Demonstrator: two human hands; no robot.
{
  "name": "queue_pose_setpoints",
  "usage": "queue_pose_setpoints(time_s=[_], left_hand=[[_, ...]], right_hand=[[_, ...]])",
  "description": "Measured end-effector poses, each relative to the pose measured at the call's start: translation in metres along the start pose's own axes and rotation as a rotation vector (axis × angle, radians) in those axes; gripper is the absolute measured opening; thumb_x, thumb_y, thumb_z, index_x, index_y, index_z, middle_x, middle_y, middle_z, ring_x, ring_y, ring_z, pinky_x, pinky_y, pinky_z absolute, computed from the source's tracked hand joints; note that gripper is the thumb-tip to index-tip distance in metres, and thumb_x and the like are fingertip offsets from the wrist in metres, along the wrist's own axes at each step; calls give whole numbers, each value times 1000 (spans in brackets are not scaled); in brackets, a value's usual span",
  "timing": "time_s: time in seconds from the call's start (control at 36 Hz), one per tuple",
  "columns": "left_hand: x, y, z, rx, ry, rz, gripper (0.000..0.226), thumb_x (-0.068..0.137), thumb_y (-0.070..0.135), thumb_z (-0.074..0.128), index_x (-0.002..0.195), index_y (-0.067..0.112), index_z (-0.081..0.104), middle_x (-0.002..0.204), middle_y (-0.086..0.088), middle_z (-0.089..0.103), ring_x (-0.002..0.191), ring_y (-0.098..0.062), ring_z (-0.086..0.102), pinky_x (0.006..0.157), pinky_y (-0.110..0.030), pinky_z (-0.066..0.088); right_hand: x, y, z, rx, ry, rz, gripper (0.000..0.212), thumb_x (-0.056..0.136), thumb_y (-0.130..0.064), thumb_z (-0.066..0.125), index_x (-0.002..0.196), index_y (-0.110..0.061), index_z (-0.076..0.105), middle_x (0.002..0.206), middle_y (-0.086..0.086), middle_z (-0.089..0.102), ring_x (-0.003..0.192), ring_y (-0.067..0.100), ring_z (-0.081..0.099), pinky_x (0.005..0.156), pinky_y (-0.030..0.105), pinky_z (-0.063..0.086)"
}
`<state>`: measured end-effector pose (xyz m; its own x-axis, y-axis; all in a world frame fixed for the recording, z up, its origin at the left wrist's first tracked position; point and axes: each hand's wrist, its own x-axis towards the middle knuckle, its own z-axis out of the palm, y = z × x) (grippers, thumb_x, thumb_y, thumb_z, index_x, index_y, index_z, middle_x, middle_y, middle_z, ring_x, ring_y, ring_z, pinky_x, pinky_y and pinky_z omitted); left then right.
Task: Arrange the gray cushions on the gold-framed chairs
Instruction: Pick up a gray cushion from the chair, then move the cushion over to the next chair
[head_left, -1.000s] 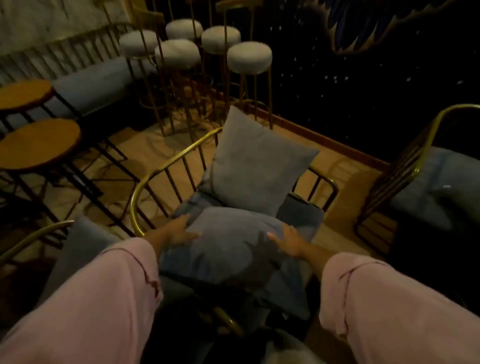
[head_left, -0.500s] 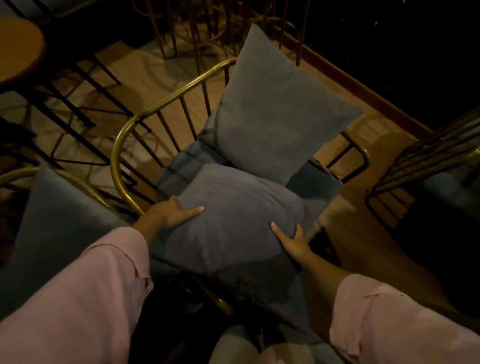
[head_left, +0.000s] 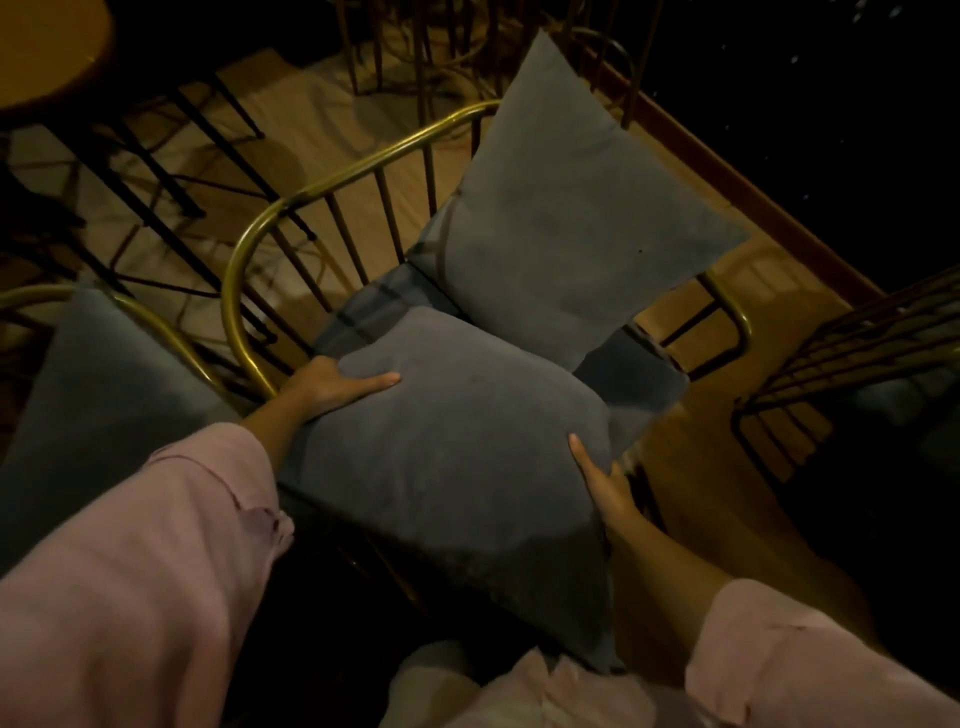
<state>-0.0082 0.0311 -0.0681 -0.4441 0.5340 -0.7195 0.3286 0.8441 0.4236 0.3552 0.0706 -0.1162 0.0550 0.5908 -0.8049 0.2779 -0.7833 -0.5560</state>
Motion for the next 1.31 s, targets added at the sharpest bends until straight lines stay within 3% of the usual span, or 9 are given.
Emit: queue_pose_setpoints(time_s=[0.22, 0.39, 0.5, 0.58, 0.75, 0.89, 1.03, 1.19, 1.31], left_hand=[[-66, 1, -49, 15, 112, 217, 114, 30, 89, 70, 119, 18, 63, 121, -4, 67, 106, -26, 64, 93, -44, 54], [-125, -25, -102, -78, 279, 387, 95, 55, 77, 71, 127, 17, 57, 123, -2, 63, 110, -26, 61, 95, -42, 51], [-151, -58, -146, -178, 417, 450, 66, 72, 62, 70, 116, 13, 63, 106, -2, 64, 93, -19, 60, 77, -28, 50], [-171, -103, -182, -262, 534, 404, 69, 72, 65, 68, 117, 12, 62, 106, -4, 65, 92, -21, 60, 82, -36, 52], [-216, -223, -233, -435, 736, 314, 80, 60, 77, 63, 104, 10, 67, 103, -9, 70, 92, -27, 65, 84, -43, 56], [-252, -324, -239, -636, 920, 177, 62, 75, 62, 66, 101, 5, 67, 90, -4, 68, 86, -23, 62, 70, -32, 50], [-284, -402, -220, -774, 1051, -5, 58, 83, 51, 65, 118, 5, 63, 119, -13, 66, 107, -29, 62, 86, -33, 47], [-290, -460, -186, -828, 937, -196, 79, 78, 57, 66, 135, 4, 49, 138, -19, 54, 126, -36, 52, 95, -35, 42], [-275, -479, -144, -809, 760, -264, 97, 72, 44, 79, 147, 8, 29, 148, -16, 43, 132, -31, 46, 106, -34, 39]], right_hand=[[-84, 19, 27, 196, 161, -306, 72, 86, -52, 61, 149, -23, 37, 152, 8, 45, 140, 32, 42, 112, 47, 35], [-136, 15, 69, 301, 202, -443, 66, 91, -55, 56, 145, -20, 44, 147, 6, 51, 136, 29, 47, 109, 44, 39], [-161, -3, 106, 303, 143, -533, 77, 91, -52, 57, 155, -28, 22, 159, 4, 33, 143, 27, 35, 114, 44, 33], [-183, -15, 140, 227, 62, -665, 88, 91, -50, 59, 157, -33, 4, 165, 0, 18, 147, 25, 27, 118, 44, 30], [-225, -37, 224, 84, -125, -870, 90, 89, -48, 63, 157, -33, 6, 164, 0, 22, 144, 18, 32, 112, 31, 33], [-254, -41, 299, -82, -334, -965, 99, 82, -48, 73, 157, -27, 12, 158, 1, 36, 139, 17, 42, 114, 35, 37], [-273, -37, 368, -319, -553, -1021, 102, 69, -67, 75, 152, -33, 25, 155, -5, 39, 139, 15, 43, 114, 41, 39], [-278, -19, 425, -644, -744, -987, 108, 71, -62, 77, 156, -28, 18, 161, -2, 31, 145, 17, 33, 115, 32, 31], [-258, 8, 438, -958, -725, -976, 110, 62, -81, 68, 152, -42, 18, 162, 3, 25, 148, 28, 28, 116, 52, 34]])
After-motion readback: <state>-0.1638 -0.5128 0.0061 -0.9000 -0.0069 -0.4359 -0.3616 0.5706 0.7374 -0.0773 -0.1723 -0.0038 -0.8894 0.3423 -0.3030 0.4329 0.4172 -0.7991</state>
